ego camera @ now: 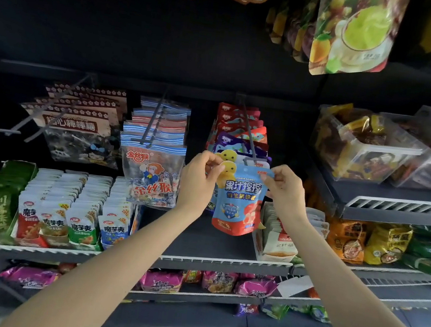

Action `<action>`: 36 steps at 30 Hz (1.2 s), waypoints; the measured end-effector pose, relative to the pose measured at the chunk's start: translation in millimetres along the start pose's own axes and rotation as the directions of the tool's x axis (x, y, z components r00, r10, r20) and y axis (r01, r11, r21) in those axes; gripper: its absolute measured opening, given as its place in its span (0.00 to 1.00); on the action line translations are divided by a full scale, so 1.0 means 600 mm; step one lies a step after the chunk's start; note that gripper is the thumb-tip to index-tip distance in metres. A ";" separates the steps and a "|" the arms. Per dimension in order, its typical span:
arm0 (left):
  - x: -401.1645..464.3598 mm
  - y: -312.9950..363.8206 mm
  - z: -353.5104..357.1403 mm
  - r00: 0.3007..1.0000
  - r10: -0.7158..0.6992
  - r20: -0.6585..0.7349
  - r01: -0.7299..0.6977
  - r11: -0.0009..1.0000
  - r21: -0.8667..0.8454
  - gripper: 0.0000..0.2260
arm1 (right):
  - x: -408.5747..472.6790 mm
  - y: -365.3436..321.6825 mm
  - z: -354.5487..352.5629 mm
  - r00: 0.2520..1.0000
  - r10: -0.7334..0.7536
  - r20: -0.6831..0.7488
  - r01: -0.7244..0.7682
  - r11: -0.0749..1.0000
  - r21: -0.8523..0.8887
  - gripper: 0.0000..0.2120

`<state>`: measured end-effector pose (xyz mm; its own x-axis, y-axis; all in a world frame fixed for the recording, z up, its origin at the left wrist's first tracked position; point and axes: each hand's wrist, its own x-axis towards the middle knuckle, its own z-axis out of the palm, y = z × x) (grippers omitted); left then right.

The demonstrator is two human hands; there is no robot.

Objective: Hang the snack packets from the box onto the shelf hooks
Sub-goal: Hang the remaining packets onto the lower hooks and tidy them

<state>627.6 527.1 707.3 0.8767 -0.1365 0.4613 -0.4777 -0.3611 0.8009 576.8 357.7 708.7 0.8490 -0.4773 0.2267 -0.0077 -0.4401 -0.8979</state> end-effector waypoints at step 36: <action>0.108 0.034 -0.036 0.931 -0.028 0.365 -0.097 0.943 0.319 0.07 | 0.089 -0.080 -0.022 0.976 -0.142 0.168 0.202 0.880 -0.429 0.07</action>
<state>673.5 531.1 761.9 0.8499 -0.4539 0.2676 -0.5172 -0.6216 0.5883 615.5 343.2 769.2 0.9182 -0.2754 0.2847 -0.0622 -0.8102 -0.5829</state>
